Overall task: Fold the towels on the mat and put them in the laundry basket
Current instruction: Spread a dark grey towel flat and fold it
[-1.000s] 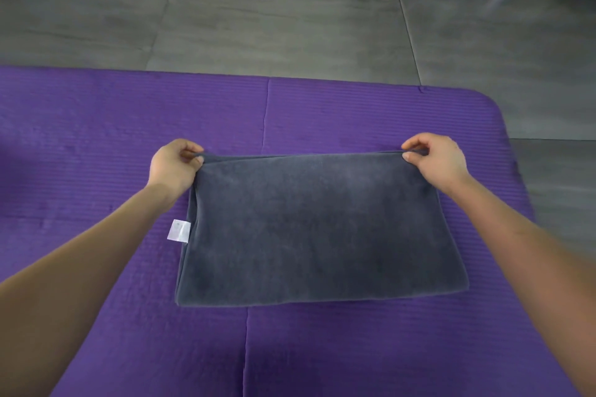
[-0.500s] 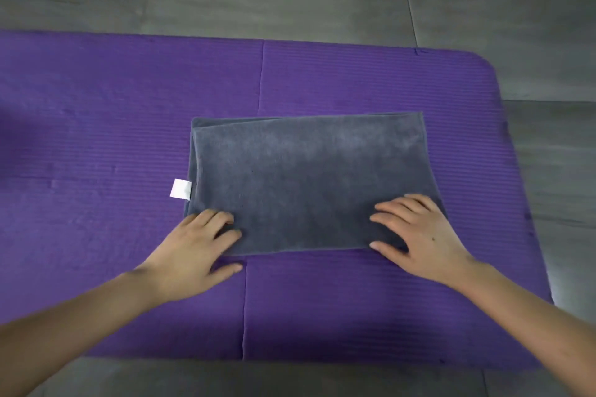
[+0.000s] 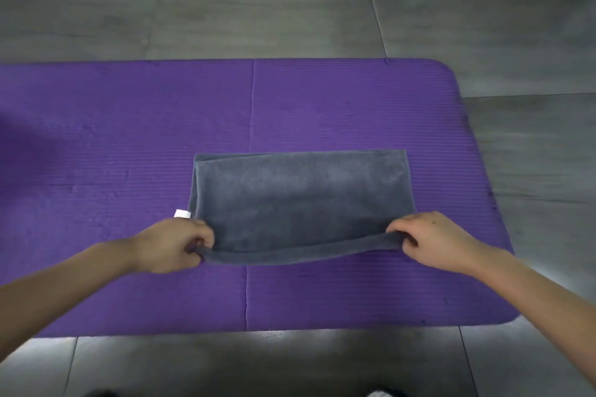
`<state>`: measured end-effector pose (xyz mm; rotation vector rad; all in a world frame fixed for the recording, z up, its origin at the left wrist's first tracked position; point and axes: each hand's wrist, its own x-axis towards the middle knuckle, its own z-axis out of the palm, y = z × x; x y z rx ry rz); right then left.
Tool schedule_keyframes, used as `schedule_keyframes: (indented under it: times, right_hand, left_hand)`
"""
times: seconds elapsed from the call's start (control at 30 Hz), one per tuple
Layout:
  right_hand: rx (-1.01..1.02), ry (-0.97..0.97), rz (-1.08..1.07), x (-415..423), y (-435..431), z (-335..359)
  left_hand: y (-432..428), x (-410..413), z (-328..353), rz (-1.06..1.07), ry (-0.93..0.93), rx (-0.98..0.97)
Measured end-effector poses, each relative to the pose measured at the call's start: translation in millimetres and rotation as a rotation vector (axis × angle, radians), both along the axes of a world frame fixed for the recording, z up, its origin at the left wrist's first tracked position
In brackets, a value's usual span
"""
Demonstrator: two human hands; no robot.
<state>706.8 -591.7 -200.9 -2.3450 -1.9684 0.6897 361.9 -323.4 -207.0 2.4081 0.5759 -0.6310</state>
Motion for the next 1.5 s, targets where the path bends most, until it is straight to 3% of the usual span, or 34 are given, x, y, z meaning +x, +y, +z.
schedule_keyframes:
  times: [0.1, 0.23, 0.37, 0.63, 0.83, 0.93, 1.03, 1.1, 1.2, 1.27, 1.37, 1.5]
  right_hand:
    - [-0.141, 0.313, -0.190, 9.2, -11.4, 20.7]
    - [0.134, 0.561, -0.500, 35.6, -2.5, 23.6]
    - [0.330, 0.560, -0.702, 49.4, 31.8, 15.8]
    - [0.155, 0.166, -0.778, 59.6, 71.7, -25.3]
    - [0.120, -0.125, -0.663, 53.1, 68.9, -37.8]
    - [0.279, -0.341, -0.479, 46.4, 62.2, -32.3]
    - [0.516, -0.357, -0.176, 30.1, 40.7, -25.6]
    - [0.468, -0.345, -0.003, 22.7, 20.2, -29.5]
    - [0.272, -0.439, 0.103, 21.3, -5.5, -44.1]
    - [0.225, -0.480, 0.059, 19.6, -12.3, -50.6]
    - [0.297, -0.514, 0.002, 9.3, -10.1, -46.5]
    - [0.372, -0.467, 0.111, -26.7, -17.3, -40.8]
  left_hand:
    - [15.0, -4.3, 16.6, 0.282, 0.000, -0.297]
    - [32.7, 8.0, 23.2, 0.751, -0.289, -0.426]
    - [44.6, 24.6, 13.3, 1.037, -0.477, -0.415]
    - [53.2, 54.3, -21.7, 1.222, -0.500, -0.108]
    - [45.5, 68.6, -38.9, 1.170, -0.368, 0.179]
    - [37.8, 57.2, -34.4, 1.272, -0.286, 0.249]
    - [14.3, 32.1, -27.9, 1.355, -0.137, 0.068]
    - [-0.3, 19.5, -21.4, 1.410, -0.104, -0.182]
    - [-5.6, 19.0, -13.7, 1.527, -0.149, -0.590]
    - [-3.6, 24.1, -13.2, 1.588, -0.203, -0.719]
    - [3.8, 33.1, -20.6, 1.663, -0.326, -0.632]
    - [36.4, 66.9, -22.7, 1.648, -0.610, -0.383]
